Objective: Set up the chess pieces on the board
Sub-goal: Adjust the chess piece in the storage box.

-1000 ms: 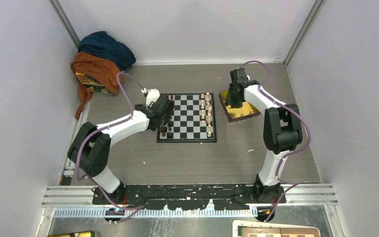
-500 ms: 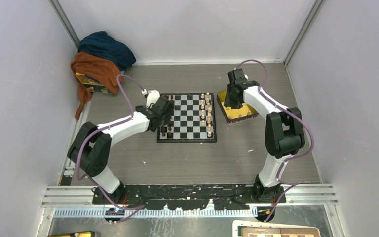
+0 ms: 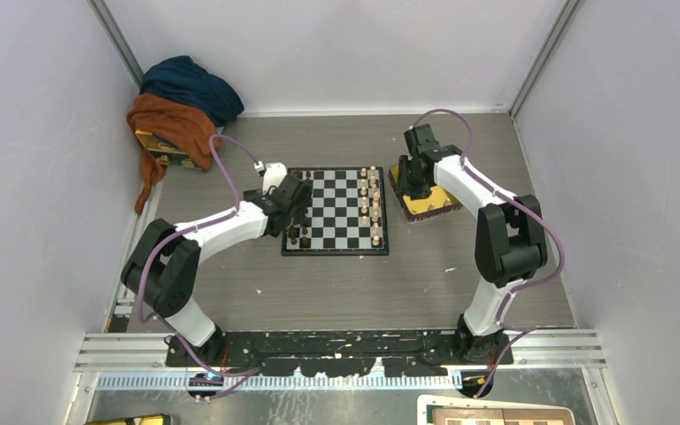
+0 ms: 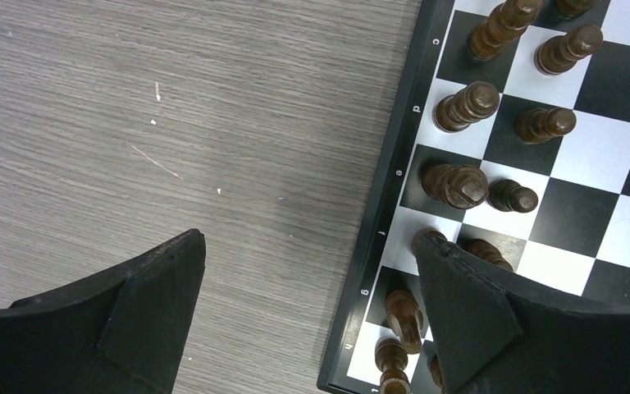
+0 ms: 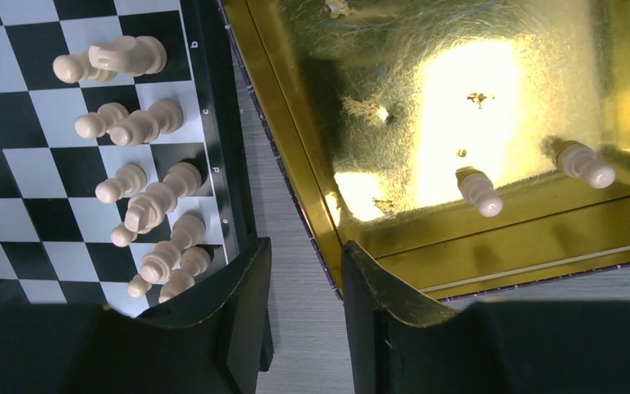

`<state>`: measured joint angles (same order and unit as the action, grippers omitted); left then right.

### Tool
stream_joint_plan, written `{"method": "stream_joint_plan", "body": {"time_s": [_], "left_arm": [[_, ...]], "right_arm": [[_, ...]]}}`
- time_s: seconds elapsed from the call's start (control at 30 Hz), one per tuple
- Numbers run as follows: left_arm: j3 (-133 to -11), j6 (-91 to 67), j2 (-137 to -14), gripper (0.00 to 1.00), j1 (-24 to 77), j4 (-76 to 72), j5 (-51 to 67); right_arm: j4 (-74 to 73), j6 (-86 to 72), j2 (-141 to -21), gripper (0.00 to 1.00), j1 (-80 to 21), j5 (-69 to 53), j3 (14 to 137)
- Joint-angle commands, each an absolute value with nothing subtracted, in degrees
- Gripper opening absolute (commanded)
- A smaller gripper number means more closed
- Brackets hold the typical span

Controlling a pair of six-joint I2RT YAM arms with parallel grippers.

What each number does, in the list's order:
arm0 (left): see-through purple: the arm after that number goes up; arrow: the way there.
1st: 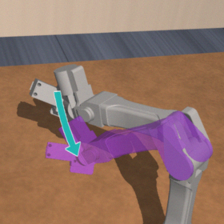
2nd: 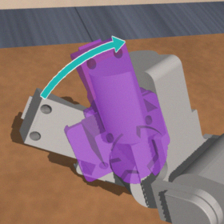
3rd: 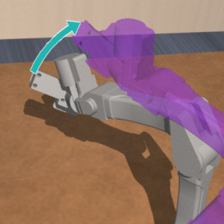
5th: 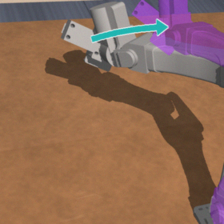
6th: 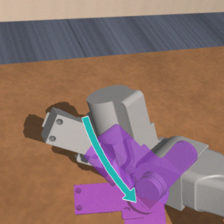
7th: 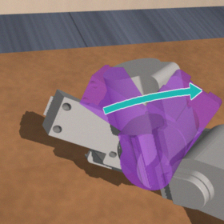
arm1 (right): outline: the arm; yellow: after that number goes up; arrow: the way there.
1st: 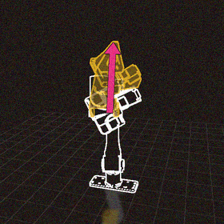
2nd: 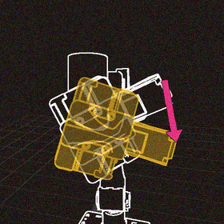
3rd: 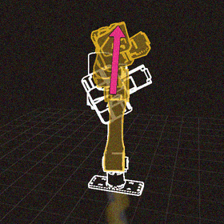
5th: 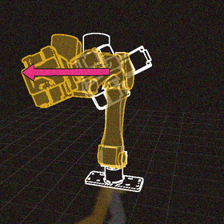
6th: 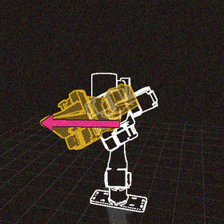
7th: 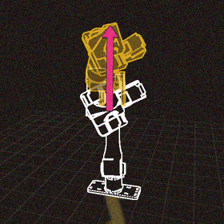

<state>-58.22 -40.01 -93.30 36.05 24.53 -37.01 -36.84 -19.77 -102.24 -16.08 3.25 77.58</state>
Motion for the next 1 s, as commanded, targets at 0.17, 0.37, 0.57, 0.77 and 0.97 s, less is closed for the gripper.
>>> {"method": "stream_joint_plan", "body": {"time_s": [0.17,0.37,0.57,0.77,0.97], "left_arm": [[-57.6,-39.8,-91.7,1.00,36.1,21.3,-38.5],[-56.8,-39.9,-91.7,1.00,36.0,21.0,-38.5],[-56.5,-40.0,-91.5,1.00,35.9,21.3,-38.7],[-56.6,-39.7,-91.3,1.00,35.8,21.5,-38.8],[-57.4,-39.2,-92.0,1.00,35.8,21.9,-38.7]], "right_arm": [[-38.7,-17.4,-103.8,0.43,-16.3,1.2,81.0],[-38.5,-17.4,-106.7,0.43,-16.3,0.9,80.9],[-37.8,-18.1,-109.1,0.29,-16.3,2.0,82.5],[-38.3,-19.2,-111.6,0.11,-16.3,5.1,86.3],[-38.3,-21.6,-114.3,0.02,-16.3,9.1,90.0]]}}
